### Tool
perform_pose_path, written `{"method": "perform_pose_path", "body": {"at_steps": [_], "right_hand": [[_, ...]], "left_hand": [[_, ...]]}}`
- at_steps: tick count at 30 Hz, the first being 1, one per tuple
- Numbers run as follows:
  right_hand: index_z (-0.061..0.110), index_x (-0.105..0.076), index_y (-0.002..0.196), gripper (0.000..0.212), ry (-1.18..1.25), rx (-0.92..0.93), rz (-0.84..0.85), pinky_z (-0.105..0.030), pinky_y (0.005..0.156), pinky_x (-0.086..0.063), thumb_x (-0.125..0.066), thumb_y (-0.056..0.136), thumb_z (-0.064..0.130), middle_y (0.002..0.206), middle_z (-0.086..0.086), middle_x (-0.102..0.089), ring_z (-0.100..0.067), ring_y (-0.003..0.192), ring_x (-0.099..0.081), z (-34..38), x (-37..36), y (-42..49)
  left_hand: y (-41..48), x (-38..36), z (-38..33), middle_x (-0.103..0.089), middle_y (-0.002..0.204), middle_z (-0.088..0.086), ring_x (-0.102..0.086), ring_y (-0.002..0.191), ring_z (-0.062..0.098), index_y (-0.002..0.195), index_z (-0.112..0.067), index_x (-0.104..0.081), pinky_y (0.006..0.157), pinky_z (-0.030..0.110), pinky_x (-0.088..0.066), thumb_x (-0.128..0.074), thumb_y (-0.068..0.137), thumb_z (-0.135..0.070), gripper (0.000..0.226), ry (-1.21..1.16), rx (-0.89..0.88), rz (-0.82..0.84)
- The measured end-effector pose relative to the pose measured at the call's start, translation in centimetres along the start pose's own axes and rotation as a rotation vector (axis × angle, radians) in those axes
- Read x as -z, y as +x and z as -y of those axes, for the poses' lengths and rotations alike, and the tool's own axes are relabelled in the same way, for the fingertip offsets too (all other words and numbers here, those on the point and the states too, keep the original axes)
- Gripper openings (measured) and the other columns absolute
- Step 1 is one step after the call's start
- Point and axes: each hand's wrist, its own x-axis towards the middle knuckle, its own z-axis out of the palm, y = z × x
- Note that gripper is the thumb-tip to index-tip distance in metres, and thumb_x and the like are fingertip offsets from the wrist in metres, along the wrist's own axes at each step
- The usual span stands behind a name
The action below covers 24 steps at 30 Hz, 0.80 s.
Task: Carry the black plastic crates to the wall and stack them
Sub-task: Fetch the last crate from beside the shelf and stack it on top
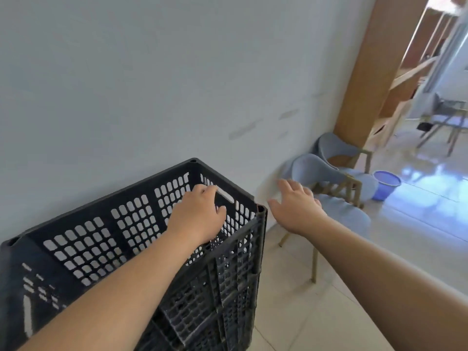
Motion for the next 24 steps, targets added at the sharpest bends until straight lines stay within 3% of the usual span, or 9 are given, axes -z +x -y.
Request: {"method": "perform_pose_path", "body": {"at_steps": [5, 10, 16, 24], "right_hand": [[0.029, -0.024, 0.154, 0.062, 0.052, -0.211, -0.086, -0.053, 0.113, -0.028, -0.037, 0.098, 0.052, 0.161, 0.0, -0.028, -0.032, 0.144, -0.029, -5.7, -0.4, -7.0], [0.03, -0.026, 0.153, 0.061, 0.05, -0.501, -0.153, -0.053, 0.11, -0.029, -0.032, 0.098, 0.057, 0.16, 0.001, -0.03, -0.031, 0.143, -0.03, -14.3, 1.1, -14.4], [0.03, -0.026, 0.154, 0.064, 0.066, -0.772, -0.251, -0.055, 0.11, -0.03, -0.034, 0.098, 0.06, 0.161, 0.001, -0.029, -0.03, 0.144, -0.029, -24.9, 3.6, -23.9], [0.03, -0.02, 0.157, 0.068, 0.079, -1.089, -0.308, -0.054, 0.112, -0.029, -0.03, 0.097, 0.062, 0.164, -0.003, -0.022, -0.031, 0.146, -0.026, -39.9, 5.8, -41.2]], "left_hand": [[-2.0, -2.5, -7.4, -0.041, 0.15, 0.001, -0.043, 0.134, 0.024, 0.149, -0.023, -0.039, 0.101, 0.044, -0.045, -0.043, 0.099, -0.047, 0.056, 0.016, -0.271, 0.035], [-4.5, -6.2, -16.8, -0.037, 0.156, 0.002, -0.038, 0.138, 0.027, 0.151, -0.025, -0.036, 0.106, 0.045, -0.04, -0.044, 0.098, -0.05, 0.06, 0.003, -0.481, 0.142], [-10.9, -9.9, -30.3, -0.029, 0.161, 0.002, -0.031, 0.145, 0.026, 0.156, -0.025, -0.029, 0.111, 0.045, -0.033, -0.043, 0.099, -0.051, 0.065, -0.012, -0.685, 0.25], [-21.7, -15.8, -49.5, -0.033, 0.159, 0.001, -0.034, 0.143, 0.026, 0.155, -0.025, -0.03, 0.11, 0.045, -0.036, -0.043, 0.098, -0.052, 0.064, 0.004, -0.935, 0.343]]}}
